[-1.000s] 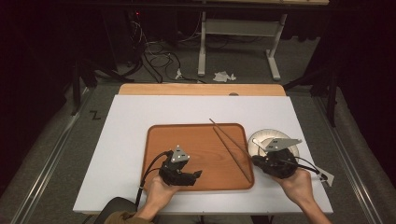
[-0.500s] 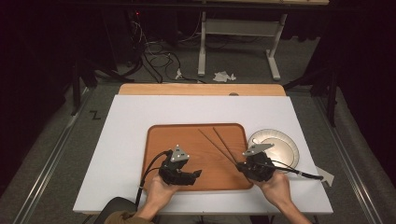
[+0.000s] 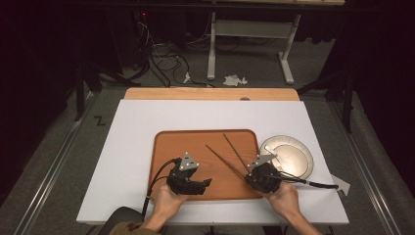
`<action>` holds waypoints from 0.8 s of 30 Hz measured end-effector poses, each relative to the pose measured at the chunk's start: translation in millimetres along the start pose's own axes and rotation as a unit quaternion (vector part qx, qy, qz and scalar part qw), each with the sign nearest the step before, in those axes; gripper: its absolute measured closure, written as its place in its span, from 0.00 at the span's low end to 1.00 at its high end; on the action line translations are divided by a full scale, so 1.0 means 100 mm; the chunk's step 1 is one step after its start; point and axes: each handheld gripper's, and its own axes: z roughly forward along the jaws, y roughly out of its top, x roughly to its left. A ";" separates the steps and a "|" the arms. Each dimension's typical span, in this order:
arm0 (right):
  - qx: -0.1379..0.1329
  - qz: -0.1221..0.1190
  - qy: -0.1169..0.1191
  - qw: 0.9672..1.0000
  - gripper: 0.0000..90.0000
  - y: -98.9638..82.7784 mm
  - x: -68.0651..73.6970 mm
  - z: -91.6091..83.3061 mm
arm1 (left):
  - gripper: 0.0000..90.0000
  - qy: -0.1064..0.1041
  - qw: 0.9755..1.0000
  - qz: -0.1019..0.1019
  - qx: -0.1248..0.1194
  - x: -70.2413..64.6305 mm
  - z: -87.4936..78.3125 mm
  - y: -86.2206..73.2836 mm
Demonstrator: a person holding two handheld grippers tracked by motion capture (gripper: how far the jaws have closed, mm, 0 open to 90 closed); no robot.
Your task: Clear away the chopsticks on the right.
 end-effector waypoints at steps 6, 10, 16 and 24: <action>0.007 -0.008 -0.005 1.000 0.93 -0.01 0.01 0.04 | 0.35 0.001 1.000 0.003 -0.001 -0.01 0.00 0.00; 0.008 -0.008 -0.008 1.000 0.92 -0.01 0.01 0.04 | 0.35 0.001 1.000 0.003 -0.001 -0.01 -0.01 0.00; -0.004 -0.010 -0.005 1.000 0.86 -0.02 0.01 -0.01 | 0.35 0.001 1.000 0.004 -0.003 -0.02 -0.02 0.00; -0.038 -0.021 0.006 0.999 0.70 -0.05 -0.02 -0.14 | 0.35 0.001 1.000 0.003 -0.004 -0.02 -0.02 0.00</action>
